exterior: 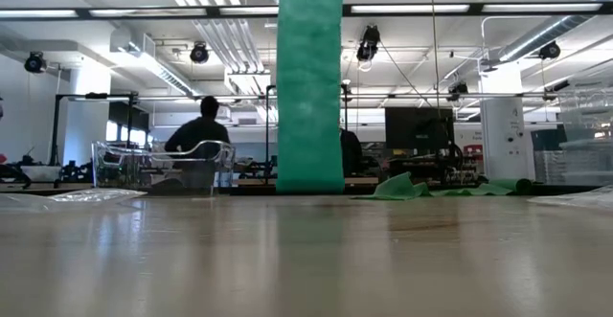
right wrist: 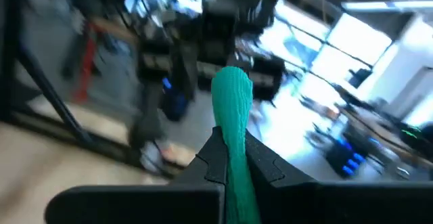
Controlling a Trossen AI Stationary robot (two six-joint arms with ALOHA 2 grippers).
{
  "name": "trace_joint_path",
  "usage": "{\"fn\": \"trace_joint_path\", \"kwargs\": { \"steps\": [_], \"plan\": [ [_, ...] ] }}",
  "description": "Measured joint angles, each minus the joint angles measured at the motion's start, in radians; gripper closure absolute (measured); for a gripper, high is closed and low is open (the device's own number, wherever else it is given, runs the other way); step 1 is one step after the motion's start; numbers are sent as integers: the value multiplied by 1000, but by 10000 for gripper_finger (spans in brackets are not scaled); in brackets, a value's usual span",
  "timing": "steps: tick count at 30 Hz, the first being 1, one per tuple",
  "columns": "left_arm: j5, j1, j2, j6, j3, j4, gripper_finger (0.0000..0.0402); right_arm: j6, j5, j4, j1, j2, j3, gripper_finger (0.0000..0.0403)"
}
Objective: Roll bandage
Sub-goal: Roll the blue bandage
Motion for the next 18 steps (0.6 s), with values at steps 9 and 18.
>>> {"fn": "trace_joint_path", "kwargs": {
  "steps": [9, 18],
  "plan": [
    [-132, -95, -45, 3, -18, -3, 229, 309, -141, 26, 181, -38, 0, 395],
    [-131, -97, -84, 0, -19, -3, 193, 405, 136, 29, 450, -20, -1, 395]
  ]
}}
